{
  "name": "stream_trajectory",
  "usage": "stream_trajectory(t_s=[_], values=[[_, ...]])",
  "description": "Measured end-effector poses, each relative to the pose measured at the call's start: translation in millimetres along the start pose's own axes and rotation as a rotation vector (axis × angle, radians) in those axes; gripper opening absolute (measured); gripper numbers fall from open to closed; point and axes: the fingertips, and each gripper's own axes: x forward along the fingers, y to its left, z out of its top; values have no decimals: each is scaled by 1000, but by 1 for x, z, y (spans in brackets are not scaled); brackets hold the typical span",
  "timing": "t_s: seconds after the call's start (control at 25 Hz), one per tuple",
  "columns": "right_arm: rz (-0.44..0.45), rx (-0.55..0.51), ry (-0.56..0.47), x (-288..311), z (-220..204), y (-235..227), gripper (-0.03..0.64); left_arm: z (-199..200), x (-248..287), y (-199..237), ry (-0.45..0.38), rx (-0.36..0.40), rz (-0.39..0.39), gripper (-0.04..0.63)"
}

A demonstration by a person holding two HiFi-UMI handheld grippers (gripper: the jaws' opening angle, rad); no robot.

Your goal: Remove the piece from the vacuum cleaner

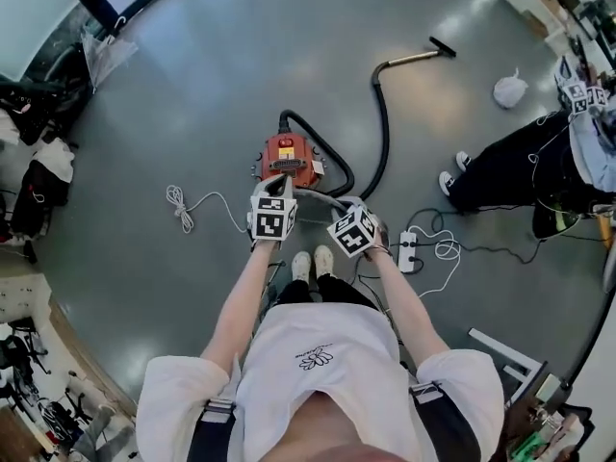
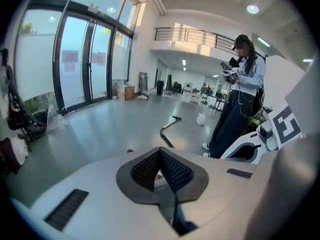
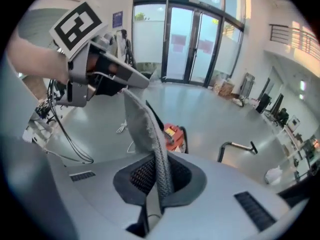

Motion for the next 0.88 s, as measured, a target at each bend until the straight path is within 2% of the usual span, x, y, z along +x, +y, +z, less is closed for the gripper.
stream_trajectory(t_s=[0.28, 0.52, 0.68, 0.88], values=[[-205, 14, -342, -100, 112, -64, 21, 141, -72, -17, -342, 80, 83, 5], [-311, 65, -631, -187, 188, -107, 21, 221, -130, -24, -594, 128, 146, 5], [-367, 103, -755, -227, 209, -124, 21, 247, -157, -27, -693, 125, 156, 5], [-405, 123, -822, -251, 224, -137, 21, 268, -179, -26, -760, 135, 175, 5]])
